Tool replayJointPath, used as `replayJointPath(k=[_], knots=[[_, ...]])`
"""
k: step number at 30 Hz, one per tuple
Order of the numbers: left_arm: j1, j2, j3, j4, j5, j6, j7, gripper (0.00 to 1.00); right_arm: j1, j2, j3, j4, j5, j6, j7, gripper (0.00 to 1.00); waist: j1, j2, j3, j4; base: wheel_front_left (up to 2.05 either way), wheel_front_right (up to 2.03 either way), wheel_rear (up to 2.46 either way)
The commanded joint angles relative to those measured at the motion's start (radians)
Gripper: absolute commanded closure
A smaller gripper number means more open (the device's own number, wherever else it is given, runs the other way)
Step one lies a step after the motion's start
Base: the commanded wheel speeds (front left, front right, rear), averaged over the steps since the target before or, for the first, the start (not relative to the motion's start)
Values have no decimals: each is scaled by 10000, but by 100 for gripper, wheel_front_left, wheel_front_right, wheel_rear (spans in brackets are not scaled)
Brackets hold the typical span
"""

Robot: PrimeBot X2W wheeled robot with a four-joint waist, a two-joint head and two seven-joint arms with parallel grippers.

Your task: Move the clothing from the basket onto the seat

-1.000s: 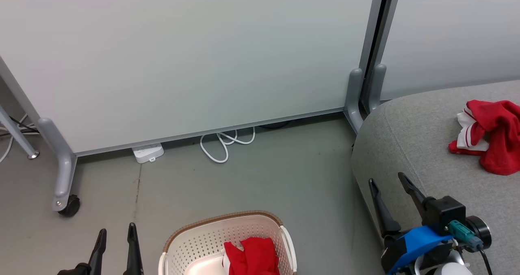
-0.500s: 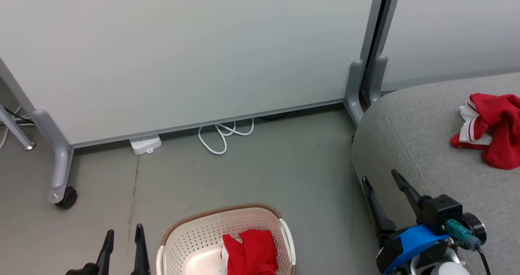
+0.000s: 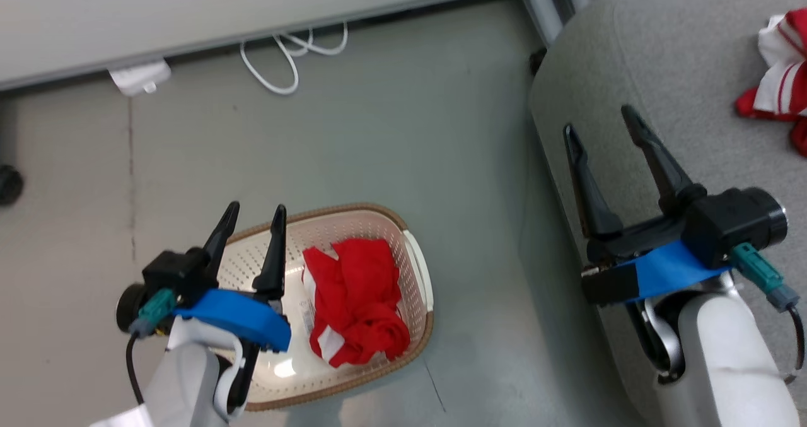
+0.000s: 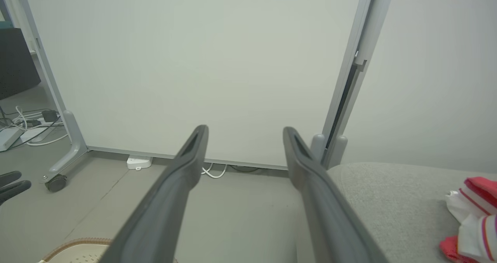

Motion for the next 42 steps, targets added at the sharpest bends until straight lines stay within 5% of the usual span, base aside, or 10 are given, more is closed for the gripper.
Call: replayJointPath(k=[1, 20, 32, 42], knots=[[-484, 165, -149, 172, -82, -70, 52, 0, -358, 10, 5, -142, -148, 1, -48, 0, -3, 0, 1917, -484, 0, 0, 0], [-4919, 464, -3087, 4267, -2089, -70, 584, 0, -2745, 12, 566, -1524, -659, 1, -399, 0, -3, 0, 6355, -1194, 0, 0, 0], [-6275, 28, -3248, 7295, -2371, 18, 395, 0, -2193, 10, 701, -2084, -356, 1, -306, 0, -3, 0, 6826, -1196, 0, 0, 0], [-7117, -280, -3530, 8298, -2500, -51, 803, 0, -1604, 12, 594, -2338, -138, 1, -310, 0, -3, 0, 6859, -1430, 0, 0, 0]])
